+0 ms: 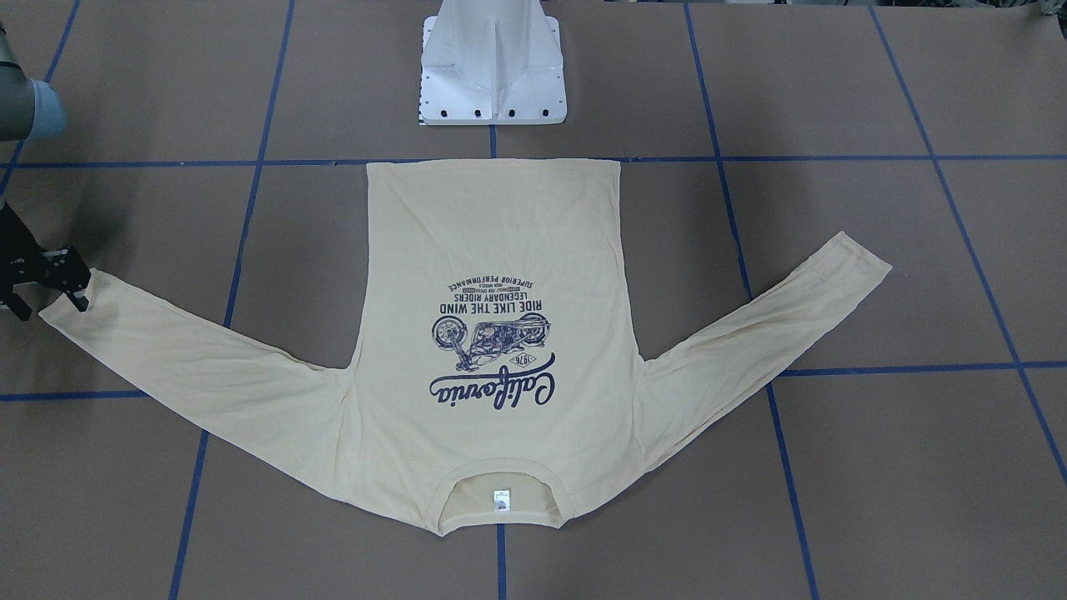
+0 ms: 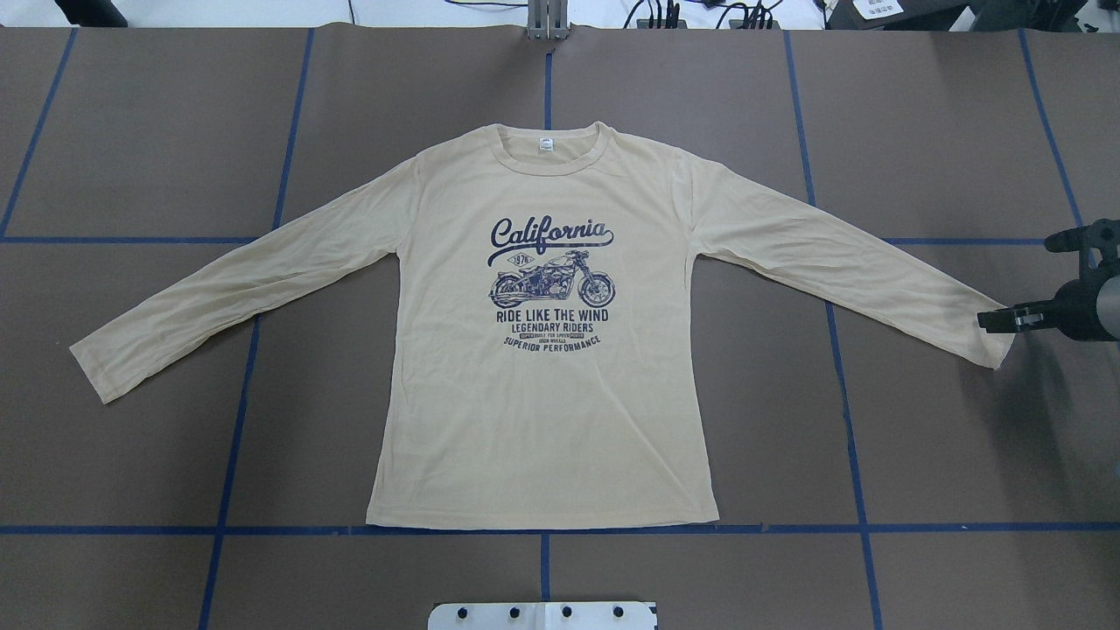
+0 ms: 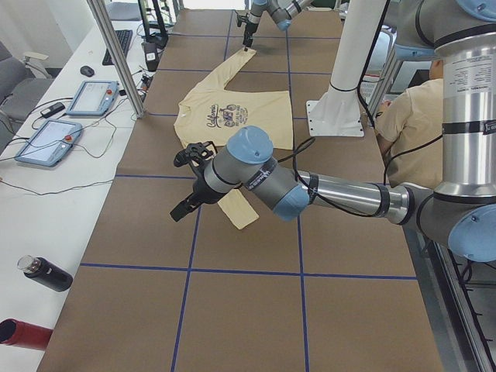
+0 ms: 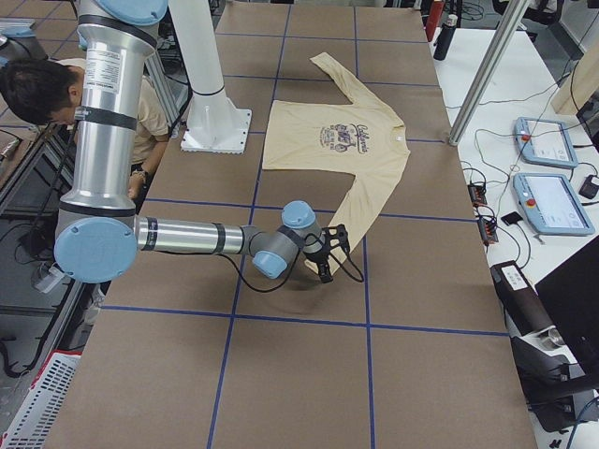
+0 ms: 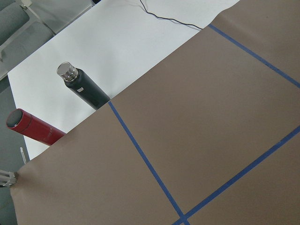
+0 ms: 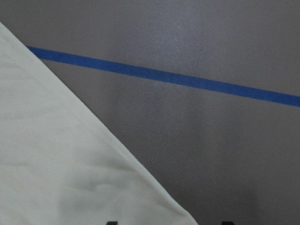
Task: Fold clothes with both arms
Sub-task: 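Grasp the sleeve cuff with the right gripper, then carry the sleeve across the shirt body toward the far shoulder with the right gripper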
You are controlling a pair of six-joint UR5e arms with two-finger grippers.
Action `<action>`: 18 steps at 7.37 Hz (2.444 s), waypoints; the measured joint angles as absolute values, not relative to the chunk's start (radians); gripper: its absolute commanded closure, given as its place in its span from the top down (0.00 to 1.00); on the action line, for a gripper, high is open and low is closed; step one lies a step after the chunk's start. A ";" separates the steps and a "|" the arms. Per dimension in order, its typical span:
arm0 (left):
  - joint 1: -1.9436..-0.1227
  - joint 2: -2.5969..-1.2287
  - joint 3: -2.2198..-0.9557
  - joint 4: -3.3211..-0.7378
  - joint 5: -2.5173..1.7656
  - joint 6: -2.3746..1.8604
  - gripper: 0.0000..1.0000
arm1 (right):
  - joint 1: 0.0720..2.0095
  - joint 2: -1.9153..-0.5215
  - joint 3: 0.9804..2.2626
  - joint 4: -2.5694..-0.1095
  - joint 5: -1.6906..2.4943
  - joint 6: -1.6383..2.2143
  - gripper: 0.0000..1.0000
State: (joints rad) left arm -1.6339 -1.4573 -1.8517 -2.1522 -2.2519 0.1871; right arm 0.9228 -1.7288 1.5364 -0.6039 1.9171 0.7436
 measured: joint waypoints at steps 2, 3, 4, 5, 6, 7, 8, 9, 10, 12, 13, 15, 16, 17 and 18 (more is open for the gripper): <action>-1.634 -1.457 -1.852 -2.152 -2.252 0.188 1.00 | 0.923 -1.739 1.501 -0.539 1.916 0.747 0.56; -1.634 -1.456 -1.852 -2.152 -2.252 0.188 1.00 | 0.923 -1.741 1.485 -0.510 1.915 0.748 0.44; -1.634 -1.455 -1.852 -2.152 -2.252 0.188 1.00 | 0.924 -1.741 1.479 -0.498 1.915 0.749 0.23; -1.634 -1.453 -1.852 -2.152 -2.252 0.189 1.00 | 0.924 -1.740 1.480 -0.493 1.916 0.750 0.11; -1.634 -1.451 -1.852 -2.152 -2.252 0.189 1.00 | 0.924 -1.739 1.482 -0.493 1.917 0.750 0.00; -1.634 -1.449 -1.852 -2.152 -2.252 0.189 1.00 | 0.924 -1.737 1.483 -0.493 1.917 0.750 0.00; -1.634 -1.447 -1.852 -2.154 -2.252 0.189 1.00 | 0.924 -1.738 1.484 -0.493 1.918 0.750 0.00; -1.634 -1.440 -1.852 -2.164 -2.252 0.189 1.00 | 0.925 -1.739 1.494 -0.493 1.919 0.750 0.00; -1.635 -1.430 -1.852 -2.179 -2.252 0.189 1.00 | 0.930 -1.743 1.519 -0.496 1.924 0.749 0.00; -1.635 -1.420 -1.853 -2.192 -2.252 0.189 1.00 | 0.959 -1.740 1.600 -0.533 1.930 0.749 0.00; -1.635 -1.420 -1.852 -2.193 -2.252 0.188 1.00 | 0.976 -1.728 1.684 -0.616 1.930 0.749 0.00; -1.635 -1.419 -1.848 -2.194 -2.252 0.187 1.00 | 0.984 -1.610 1.890 -0.931 1.924 0.756 0.00; -1.635 -1.419 -1.846 -2.194 -2.252 0.187 1.00 | 0.968 -1.484 1.941 -1.093 1.913 0.789 0.00; -1.635 -1.420 -1.845 -2.194 -2.251 0.187 1.00 | 0.914 -1.344 1.954 -1.224 1.864 0.858 0.00; -1.635 -1.420 -1.845 -2.194 -2.251 0.187 1.00 | 0.832 -1.198 1.935 -1.341 1.767 0.942 0.00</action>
